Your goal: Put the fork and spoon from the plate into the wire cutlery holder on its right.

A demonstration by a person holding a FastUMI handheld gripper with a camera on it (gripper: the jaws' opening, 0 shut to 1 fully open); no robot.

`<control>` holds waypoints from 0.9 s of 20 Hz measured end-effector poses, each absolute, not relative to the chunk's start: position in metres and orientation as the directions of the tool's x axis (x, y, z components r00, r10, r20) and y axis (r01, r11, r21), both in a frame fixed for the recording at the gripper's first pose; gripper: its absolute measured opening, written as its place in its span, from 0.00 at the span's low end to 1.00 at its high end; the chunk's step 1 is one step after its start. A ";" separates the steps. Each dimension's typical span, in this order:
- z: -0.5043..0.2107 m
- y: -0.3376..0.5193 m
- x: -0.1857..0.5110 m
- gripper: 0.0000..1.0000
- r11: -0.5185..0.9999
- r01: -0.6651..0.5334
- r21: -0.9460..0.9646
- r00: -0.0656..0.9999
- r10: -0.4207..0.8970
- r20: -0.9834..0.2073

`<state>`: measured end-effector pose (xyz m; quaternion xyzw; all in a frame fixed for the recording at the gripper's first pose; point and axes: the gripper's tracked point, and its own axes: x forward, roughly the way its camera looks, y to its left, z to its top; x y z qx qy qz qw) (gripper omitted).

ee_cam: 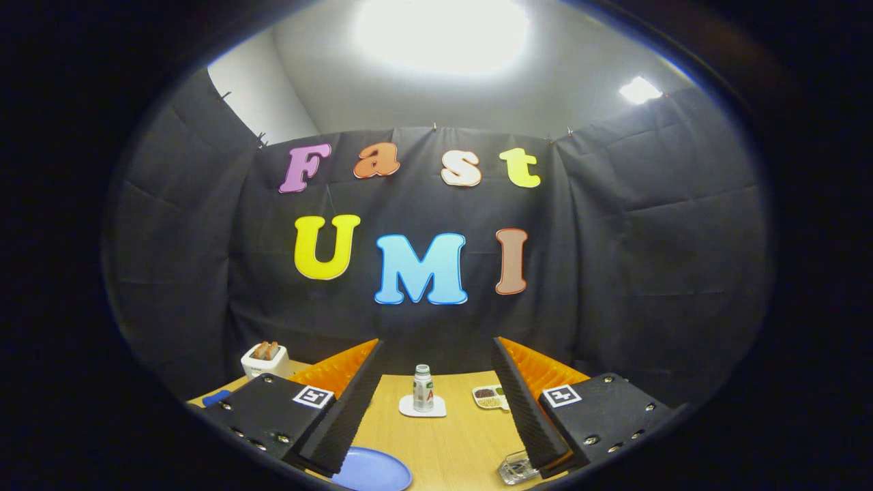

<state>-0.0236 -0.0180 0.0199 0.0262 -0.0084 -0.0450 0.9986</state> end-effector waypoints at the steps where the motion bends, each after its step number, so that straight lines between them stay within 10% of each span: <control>1: 0.016 -0.007 -0.025 0.95 0.996 0.073 0.057 0.997 -0.074 0.012; 18: -0.015 0.079 -0.010 0.96 0.988 -0.144 0.050 0.985 0.148 -0.085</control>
